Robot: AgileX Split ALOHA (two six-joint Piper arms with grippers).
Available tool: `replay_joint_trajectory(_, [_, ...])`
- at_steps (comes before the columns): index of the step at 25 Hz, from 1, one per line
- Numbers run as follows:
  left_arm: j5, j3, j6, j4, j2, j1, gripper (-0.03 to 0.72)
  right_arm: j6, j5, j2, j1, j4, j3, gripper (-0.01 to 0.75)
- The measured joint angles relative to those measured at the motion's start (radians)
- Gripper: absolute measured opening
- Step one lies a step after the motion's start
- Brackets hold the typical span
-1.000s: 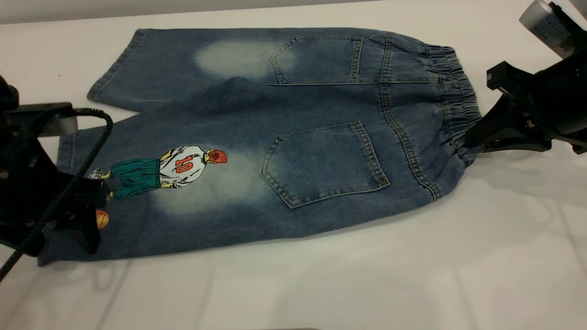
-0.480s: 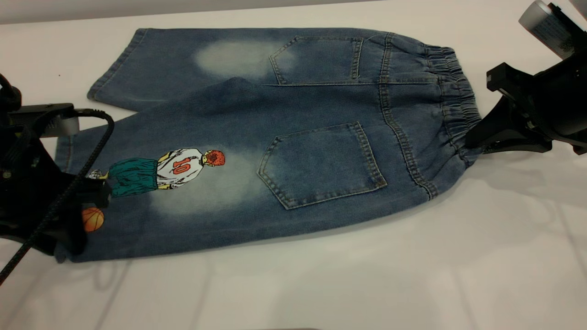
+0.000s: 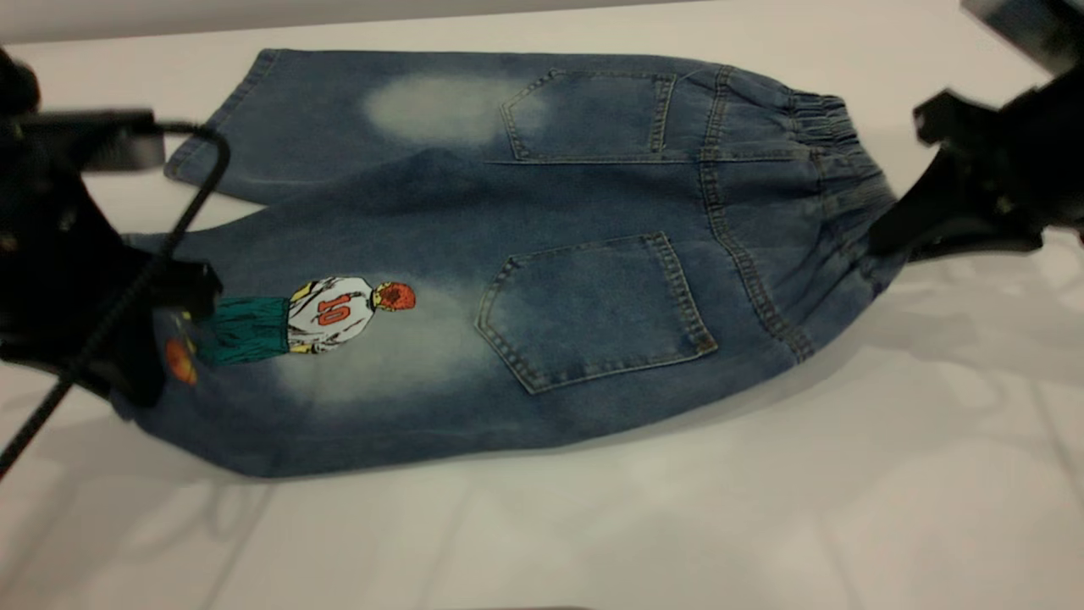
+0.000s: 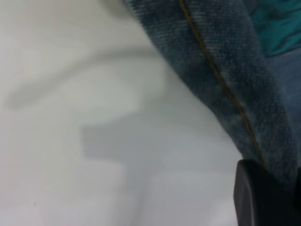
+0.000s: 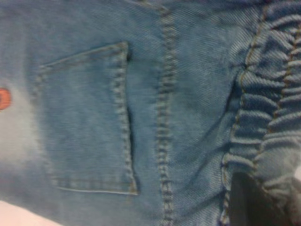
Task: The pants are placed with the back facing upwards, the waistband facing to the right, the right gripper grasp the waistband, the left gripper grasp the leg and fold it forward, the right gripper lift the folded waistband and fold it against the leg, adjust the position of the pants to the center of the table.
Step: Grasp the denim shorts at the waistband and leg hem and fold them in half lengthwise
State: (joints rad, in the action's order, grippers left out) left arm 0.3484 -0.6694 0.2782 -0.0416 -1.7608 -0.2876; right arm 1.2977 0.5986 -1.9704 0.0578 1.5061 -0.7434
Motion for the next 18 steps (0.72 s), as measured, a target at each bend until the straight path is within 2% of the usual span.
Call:
replay_joint_trajectory(5, [0.065, 0.0, 0.0, 0.0, 0.175, -0.023, 0.056, -0.149, 0.01, 0.142, 0.0, -0.171, 0.001, 0.034])
replay_joint_trajectory(9, [0.083, -0.045, 0.0, -0.031, 0.264, -0.023, 0.056, -0.178, 0.004, 0.186, 0.0, -0.207, -0.002, 0.034])
replay_joint_trajectory(18, [0.088, -0.281, -0.002, -0.121, 0.138, -0.023, 0.056, -0.18, -0.011, 0.104, 0.0, -0.175, -0.132, 0.034])
